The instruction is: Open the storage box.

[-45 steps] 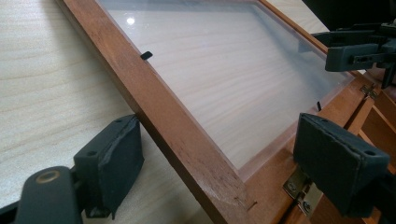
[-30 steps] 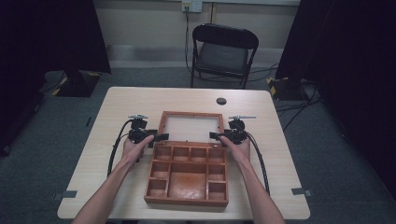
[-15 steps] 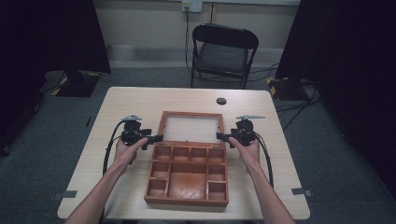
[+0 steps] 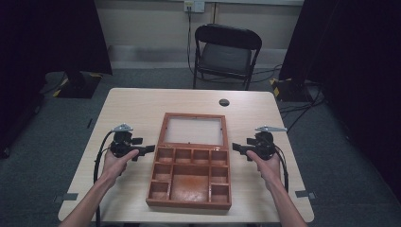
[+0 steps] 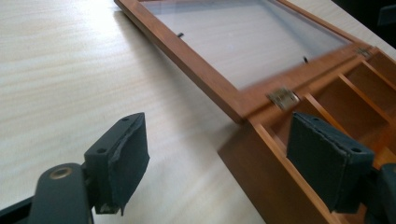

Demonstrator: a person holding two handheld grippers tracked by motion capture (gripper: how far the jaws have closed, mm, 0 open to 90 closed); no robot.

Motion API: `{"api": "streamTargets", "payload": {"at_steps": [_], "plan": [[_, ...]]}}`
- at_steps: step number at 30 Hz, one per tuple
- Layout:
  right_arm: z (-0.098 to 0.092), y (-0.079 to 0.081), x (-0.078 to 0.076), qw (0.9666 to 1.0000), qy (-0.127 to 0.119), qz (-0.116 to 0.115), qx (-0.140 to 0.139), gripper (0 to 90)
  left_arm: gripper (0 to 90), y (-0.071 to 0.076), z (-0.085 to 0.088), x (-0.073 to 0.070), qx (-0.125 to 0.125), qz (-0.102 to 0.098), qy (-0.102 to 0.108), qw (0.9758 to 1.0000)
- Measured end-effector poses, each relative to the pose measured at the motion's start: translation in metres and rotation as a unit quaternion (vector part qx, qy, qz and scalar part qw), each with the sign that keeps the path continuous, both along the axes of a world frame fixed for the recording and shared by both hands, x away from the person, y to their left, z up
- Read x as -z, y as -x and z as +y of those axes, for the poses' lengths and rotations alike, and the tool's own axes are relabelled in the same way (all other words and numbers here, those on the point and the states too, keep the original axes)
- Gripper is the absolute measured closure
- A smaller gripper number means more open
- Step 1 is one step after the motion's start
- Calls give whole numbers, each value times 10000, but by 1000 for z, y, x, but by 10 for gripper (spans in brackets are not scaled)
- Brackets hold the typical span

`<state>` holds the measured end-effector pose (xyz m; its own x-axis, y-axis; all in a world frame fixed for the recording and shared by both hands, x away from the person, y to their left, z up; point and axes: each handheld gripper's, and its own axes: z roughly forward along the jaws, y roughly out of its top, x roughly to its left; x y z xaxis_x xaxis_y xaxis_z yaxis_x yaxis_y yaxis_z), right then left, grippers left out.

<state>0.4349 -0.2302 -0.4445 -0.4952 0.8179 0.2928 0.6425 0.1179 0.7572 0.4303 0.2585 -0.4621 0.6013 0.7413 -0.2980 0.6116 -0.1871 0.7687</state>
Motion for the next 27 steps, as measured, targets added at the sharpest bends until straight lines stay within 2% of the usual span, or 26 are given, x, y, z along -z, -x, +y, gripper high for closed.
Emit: {"api": "streamTargets", "payload": {"at_steps": [1, 2, 3, 4, 5, 7, 8, 11, 12, 13, 14, 15, 16, 17, 18, 19, 20, 21, 22, 23, 24, 25, 26, 27], "plan": [[-8, 7, -3, 9999, -37, -93, 10, 191, 224, 4, 1, 0, -2, -8, 34, 10000], [-8, 7, -3, 9999, -37, -93, 10, 191, 224, 8, 2, 0, 15, -14, 0, 10000], [-15, 16, -7, 9998, 6, -175, 87, 191, 224, 13, 3, -1, 7, -52, -13, 10000], [-15, 16, -7, 9998, 6, -175, 87, 191, 224, 16, 4, -2, 3, -50, -7, 10000], [-20, 24, -9, 9997, 10, -220, 139, 191, 222, 23, 7, -3, 10, -89, -82, 9999], [-23, 28, -10, 9996, 39, -220, 152, 190, 221, 26, 9, -5, -11, -74, -104, 9999], [-25, 33, -10, 9996, 105, -202, 179, 180, 219, 31, 11, -5, -51, -122, -179, 9998], [-32, 51, -6, 9994, 275, -176, 134, 175, 217, 38, 17, -4, -174, -97, -180, 9996], [-32, 51, -6, 9994, 275, -176, 134, 175, 217, 40, 20, -3, -193, -79, -217, 9995], [-34, 60, -3, 9993, 340, -129, 131, 175, 216, 45, 23, 0, -240, -110, -467, 9986], [-35, 64, -1, 9990, 401, -124, 142, 174, 216, 45, 23, 0, -240, -110, -467, 9986], [-37, 68, 1, 9986, 481, -104, 187, 172, 217, 49, 26, 3, -194, -15, -597, 9980], [-38, 72, 3, 9983, 522, -120, 209, 167, 217, 49, 26, 3, -194, -15, -597, 9980], [-40, 76, 6, 9982, 538, -176, 195, 173, 217, 53, 29, 6, -284, -49, -756, 9967], [-40, 76, 6, 9982, 538, -176, 195, 173, 217, 53, 29, 6, -284, -49, -756, 9967], [-44, 83, 11, 9973, 650, -186, 270, 173, 217, 56, 34, 10, -312, -38, -1006, 9944], [-44, 83, 11, 9973, 650, -186, 270, 173, 217, 56, 34, 10, -312, -38, -1006, 9944], [-48, 87, 17, 9957, 871, -72, 311, 165, 217, 57, 40, 14, -443, -7, -1093, 9930], [-48, 87, 17, 9957, 871, -72, 311, 165, 217, 57, 40, 14, -443, -7, -1093, 9930], [-52, 89, 27, 9943, 992, 99, 375, 159, 217, 56, 48, 18, -599, 84, -1099, 9921], [-53, 90, 30, 9938, 1028, 162, 395, 160, 217, 56, 48, 18, -599, 84, -1099, 9921], [-54, 90, 33, 9931, 1057, 248, 445, 150, 217, 56, 51, 22, -630, 21, -1350, 9888], [-54, 90, 33, 9931, 1057, 248, 445, 150, 216, 56, 51, 22, -630, 21, -1350, 9888], [-52, 89, 38, 9925, 1027, 420, 518, 158, 207, 56, 53, 27, -654, 10, -1520, 9862]]}}
